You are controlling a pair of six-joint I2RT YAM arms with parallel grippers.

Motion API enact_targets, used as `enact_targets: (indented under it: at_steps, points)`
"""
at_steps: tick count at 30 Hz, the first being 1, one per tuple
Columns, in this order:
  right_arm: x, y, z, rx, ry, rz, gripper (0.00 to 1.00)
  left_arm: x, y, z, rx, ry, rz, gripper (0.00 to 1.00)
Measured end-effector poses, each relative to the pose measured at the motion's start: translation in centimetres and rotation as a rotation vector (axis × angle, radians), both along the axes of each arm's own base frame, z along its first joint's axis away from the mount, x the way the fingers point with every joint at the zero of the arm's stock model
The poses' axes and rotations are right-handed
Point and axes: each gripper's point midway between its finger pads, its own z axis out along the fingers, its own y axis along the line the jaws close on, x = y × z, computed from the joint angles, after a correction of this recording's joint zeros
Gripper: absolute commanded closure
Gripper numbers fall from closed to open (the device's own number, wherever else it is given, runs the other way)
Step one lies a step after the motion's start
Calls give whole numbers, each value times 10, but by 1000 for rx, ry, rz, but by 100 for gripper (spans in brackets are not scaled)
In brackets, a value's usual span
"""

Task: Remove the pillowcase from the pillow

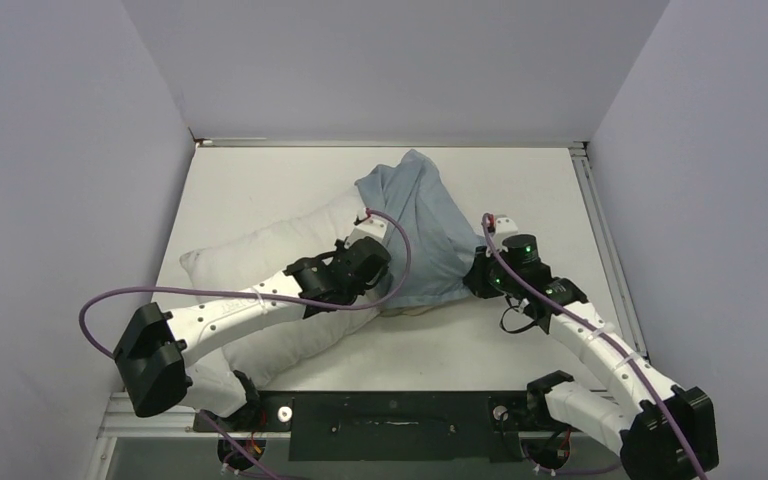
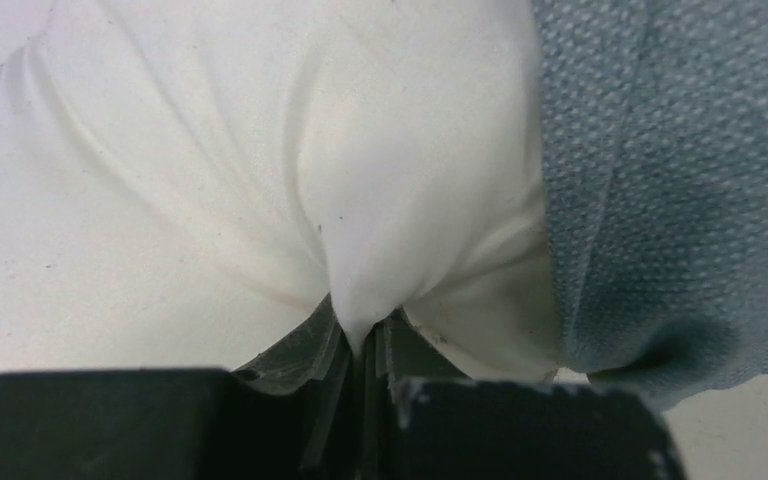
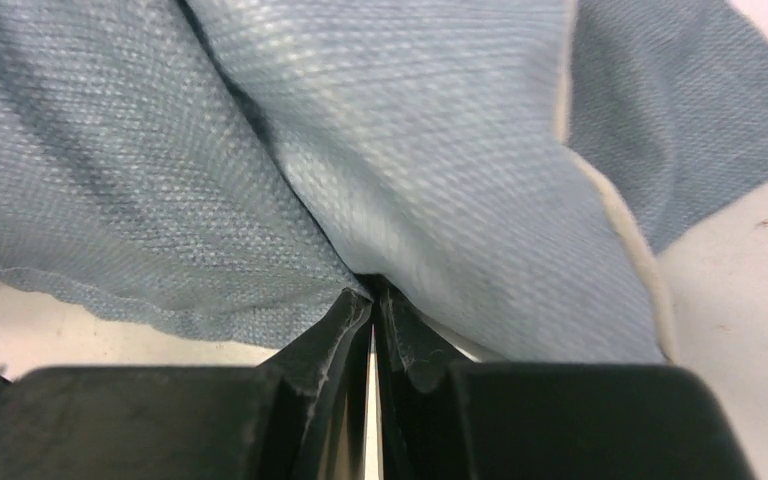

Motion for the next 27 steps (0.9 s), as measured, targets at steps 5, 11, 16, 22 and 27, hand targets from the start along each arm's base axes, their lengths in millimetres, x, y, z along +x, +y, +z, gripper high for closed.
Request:
enact_targets:
  at_steps: [5, 11, 16, 22, 27]
  points:
    - [12, -17, 31, 40, -43, -54, 95, 14, 18, 3, -31, 8, 70, 100]
    - [26, -47, 63, 86, -88, -154, 95, 21, 34, 11, -51, 0, 121, 100]
    - [32, -76, 75, 111, -103, -270, 95, 17, 49, 22, -47, -8, 132, 100]
    - [40, -86, 89, 156, -128, -344, 95, 10, 75, 28, 20, -38, 122, 100]
    - [51, -98, 93, 170, -134, -413, 95, 5, 94, 27, 59, -55, 126, 100]
